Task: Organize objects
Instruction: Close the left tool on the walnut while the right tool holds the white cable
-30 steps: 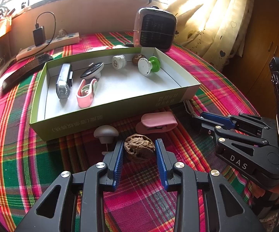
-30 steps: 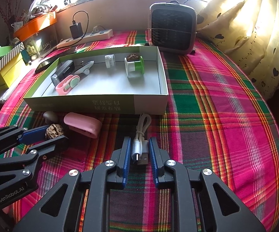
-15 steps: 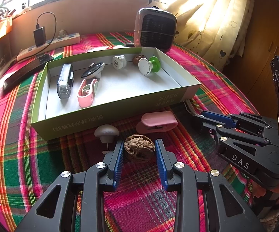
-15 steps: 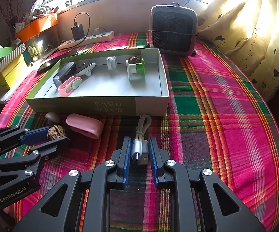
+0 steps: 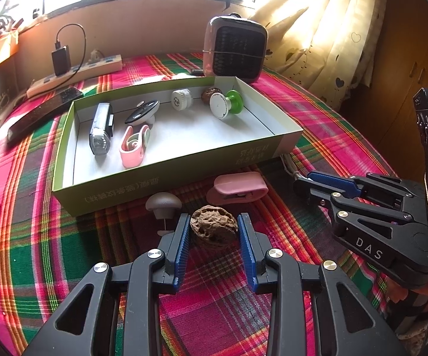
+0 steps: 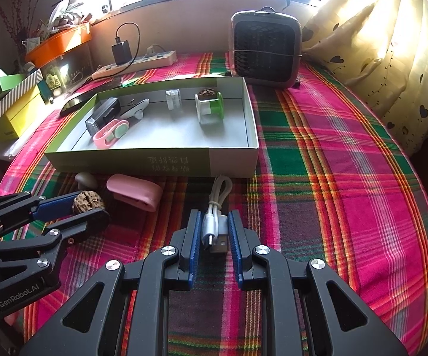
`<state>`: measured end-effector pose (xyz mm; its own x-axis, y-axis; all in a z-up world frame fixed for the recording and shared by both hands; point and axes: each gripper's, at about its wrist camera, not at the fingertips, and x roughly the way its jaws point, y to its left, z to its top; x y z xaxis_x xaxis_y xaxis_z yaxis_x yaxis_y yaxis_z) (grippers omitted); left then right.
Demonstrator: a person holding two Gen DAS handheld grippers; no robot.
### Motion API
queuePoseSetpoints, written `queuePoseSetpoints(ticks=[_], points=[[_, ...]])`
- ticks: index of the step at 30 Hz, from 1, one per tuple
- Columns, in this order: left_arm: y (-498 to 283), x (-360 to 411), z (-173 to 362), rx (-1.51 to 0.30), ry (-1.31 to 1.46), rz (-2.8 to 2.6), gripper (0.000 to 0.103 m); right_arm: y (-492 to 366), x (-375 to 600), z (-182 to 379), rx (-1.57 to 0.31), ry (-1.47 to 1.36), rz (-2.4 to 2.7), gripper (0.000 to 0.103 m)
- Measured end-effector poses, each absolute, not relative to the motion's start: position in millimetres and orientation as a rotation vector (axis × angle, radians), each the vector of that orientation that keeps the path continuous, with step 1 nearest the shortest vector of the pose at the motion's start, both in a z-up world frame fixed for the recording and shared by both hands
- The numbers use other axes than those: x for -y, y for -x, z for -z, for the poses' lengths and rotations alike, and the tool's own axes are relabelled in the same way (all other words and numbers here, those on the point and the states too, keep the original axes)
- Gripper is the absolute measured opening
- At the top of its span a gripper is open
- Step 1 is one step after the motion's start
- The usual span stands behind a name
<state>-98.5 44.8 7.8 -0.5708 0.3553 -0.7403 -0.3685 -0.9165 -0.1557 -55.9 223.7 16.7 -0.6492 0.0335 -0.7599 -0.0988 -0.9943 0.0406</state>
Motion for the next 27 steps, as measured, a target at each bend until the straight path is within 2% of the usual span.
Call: queuePoseSetpoints(ticks=[27], points=[[106.4, -39.4, -39.3, -0.021, 1.100, -2.523, 0.030, 55.3, -219.2, -47.5, -0.102, 1.182, -2.866, 0.020]])
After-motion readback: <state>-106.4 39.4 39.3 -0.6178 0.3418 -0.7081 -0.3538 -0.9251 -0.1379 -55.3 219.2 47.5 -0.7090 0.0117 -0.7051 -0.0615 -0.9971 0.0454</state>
